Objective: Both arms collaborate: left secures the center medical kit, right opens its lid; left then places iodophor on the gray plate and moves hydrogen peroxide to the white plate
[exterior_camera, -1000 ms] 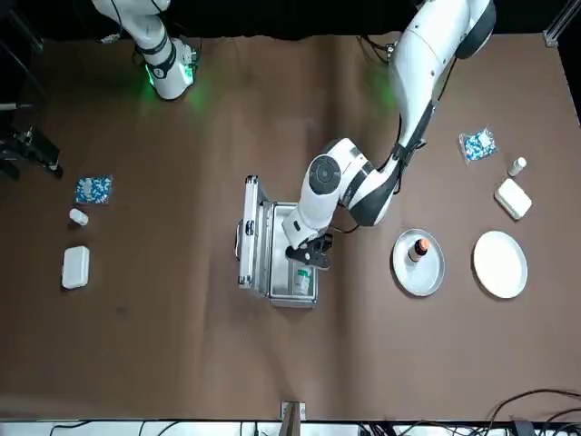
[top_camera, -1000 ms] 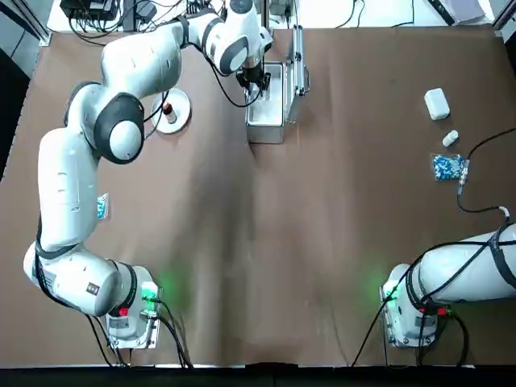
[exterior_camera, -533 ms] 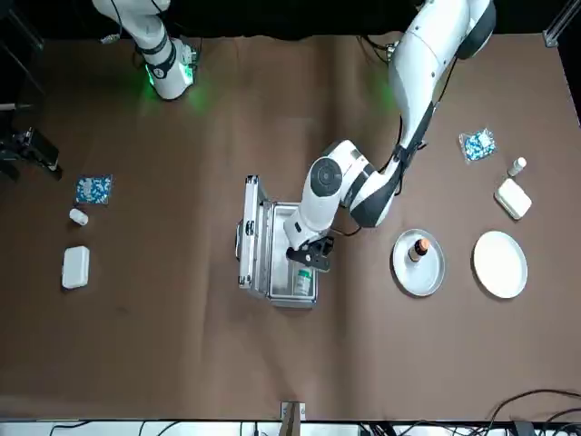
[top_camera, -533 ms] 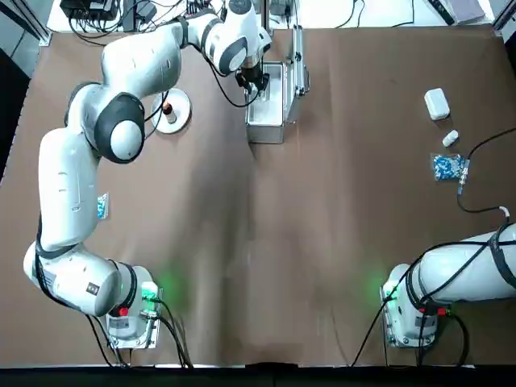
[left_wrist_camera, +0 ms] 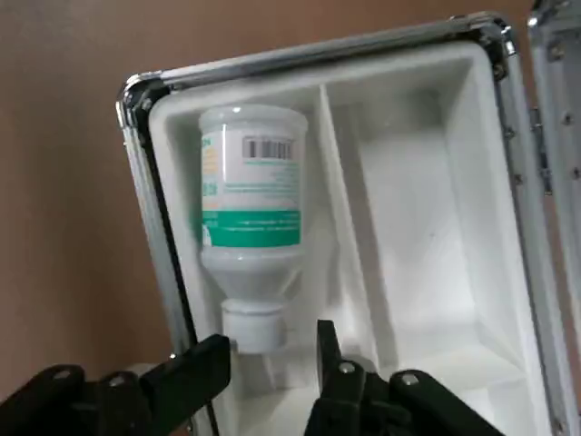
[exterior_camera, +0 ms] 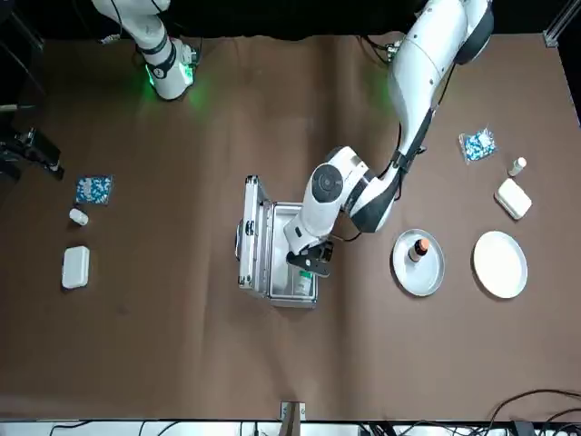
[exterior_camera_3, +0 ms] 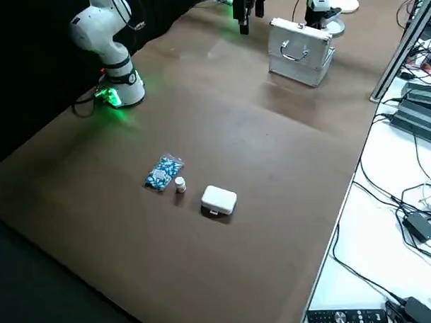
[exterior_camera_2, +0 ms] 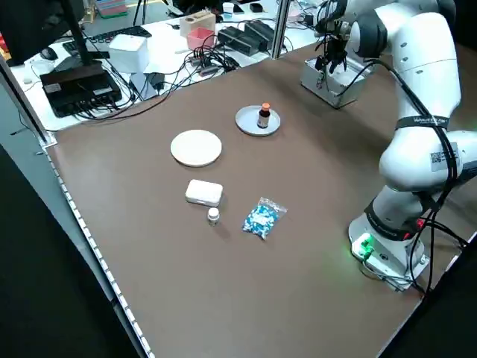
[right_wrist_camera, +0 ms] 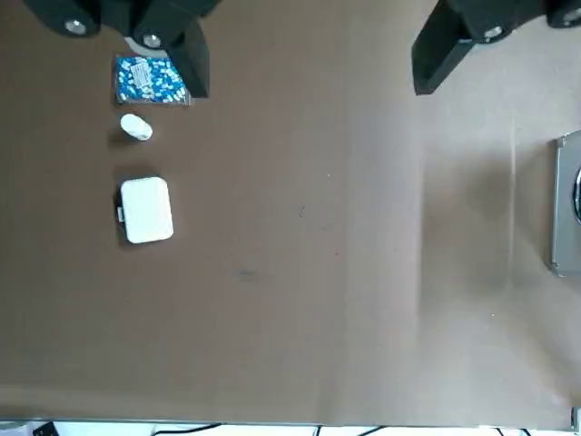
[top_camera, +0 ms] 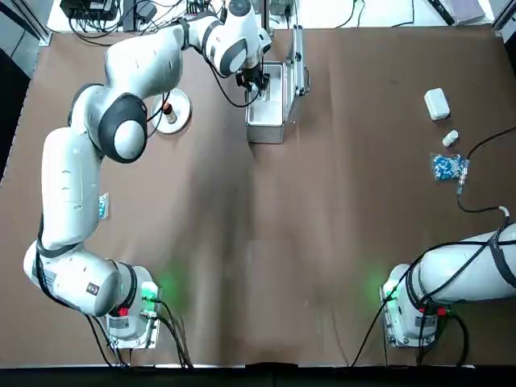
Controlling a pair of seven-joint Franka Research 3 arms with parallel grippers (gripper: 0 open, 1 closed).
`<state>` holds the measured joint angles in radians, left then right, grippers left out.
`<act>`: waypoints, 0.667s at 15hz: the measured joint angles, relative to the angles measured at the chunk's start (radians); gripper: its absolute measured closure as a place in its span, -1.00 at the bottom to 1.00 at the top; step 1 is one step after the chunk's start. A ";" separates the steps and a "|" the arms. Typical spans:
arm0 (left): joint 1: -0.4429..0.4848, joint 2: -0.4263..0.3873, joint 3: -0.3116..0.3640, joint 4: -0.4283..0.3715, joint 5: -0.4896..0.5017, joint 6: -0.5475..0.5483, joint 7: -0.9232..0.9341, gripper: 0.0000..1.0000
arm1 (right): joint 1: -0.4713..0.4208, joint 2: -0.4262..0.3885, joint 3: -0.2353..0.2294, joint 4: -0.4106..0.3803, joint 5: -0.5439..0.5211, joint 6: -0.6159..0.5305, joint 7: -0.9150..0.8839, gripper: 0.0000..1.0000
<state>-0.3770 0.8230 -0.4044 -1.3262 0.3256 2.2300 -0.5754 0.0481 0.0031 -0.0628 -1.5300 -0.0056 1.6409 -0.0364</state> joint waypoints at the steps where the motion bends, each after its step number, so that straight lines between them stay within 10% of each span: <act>1: -0.003 0.000 0.000 0.003 0.000 0.000 0.000 0.04 | 0.000 0.001 0.000 0.000 0.000 0.000 0.000 -0.97; 10: -0.010 0.000 -0.003 0.024 0.000 -0.030 -0.001 -0.01 | -0.002 0.007 -0.002 0.000 0.008 0.000 0.006 -0.97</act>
<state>-0.3874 0.8232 -0.4071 -1.3027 0.3256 2.1998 -0.5760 0.0457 0.0102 -0.0647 -1.5301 0.0022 1.6404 -0.0304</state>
